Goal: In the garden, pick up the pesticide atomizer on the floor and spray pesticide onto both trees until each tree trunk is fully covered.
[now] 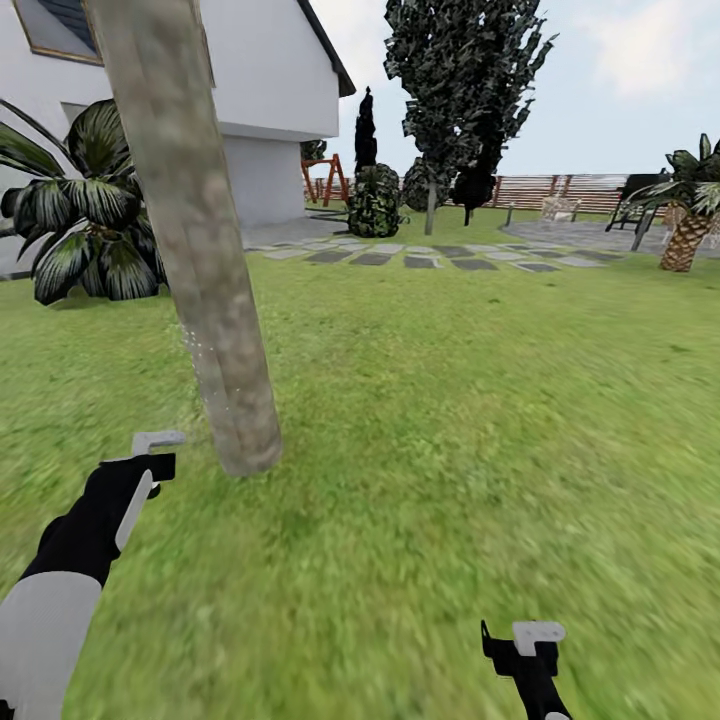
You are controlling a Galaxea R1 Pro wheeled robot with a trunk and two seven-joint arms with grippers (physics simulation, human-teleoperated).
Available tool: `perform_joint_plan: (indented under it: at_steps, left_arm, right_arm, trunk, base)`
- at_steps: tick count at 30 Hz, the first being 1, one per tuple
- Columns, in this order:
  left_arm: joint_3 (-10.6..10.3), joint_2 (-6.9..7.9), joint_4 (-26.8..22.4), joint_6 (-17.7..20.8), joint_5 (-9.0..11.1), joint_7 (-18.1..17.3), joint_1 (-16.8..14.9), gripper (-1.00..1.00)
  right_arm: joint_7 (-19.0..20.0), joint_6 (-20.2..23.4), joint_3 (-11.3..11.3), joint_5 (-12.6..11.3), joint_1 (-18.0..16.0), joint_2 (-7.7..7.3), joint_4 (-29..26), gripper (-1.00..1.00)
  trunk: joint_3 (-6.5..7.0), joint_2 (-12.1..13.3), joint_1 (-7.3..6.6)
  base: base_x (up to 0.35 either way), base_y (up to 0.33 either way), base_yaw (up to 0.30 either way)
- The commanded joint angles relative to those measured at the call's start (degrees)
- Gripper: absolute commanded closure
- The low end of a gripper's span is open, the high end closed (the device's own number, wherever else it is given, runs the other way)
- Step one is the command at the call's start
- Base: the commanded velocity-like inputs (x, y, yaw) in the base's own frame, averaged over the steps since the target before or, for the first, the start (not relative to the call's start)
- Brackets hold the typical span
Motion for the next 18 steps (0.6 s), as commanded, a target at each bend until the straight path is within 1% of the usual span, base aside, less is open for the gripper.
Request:
perform_joint_plan:
  at_steps: [1,18]
  left_arm:
    - [0.00,-0.03,0.00,-0.02,-0.05,0.07,0.00,1.00]
    - [0.00,-0.10,0.14,-0.01,-0.24,0.45,0.00,1.00]
  right_arm:
    - [0.01,0.00,0.00,0.01,0.00,0.00,0.00,-1.00]
    - [0.01,0.00,0.00,0.02,0.00,-0.07,-0.07,-1.00]
  trunk:
    - [0.00,0.00,0.00]
    - [0.00,0.00,0.00]
  base:
    - [0.189,-0.215,0.017]
    - [0.203,-0.219,0.001]
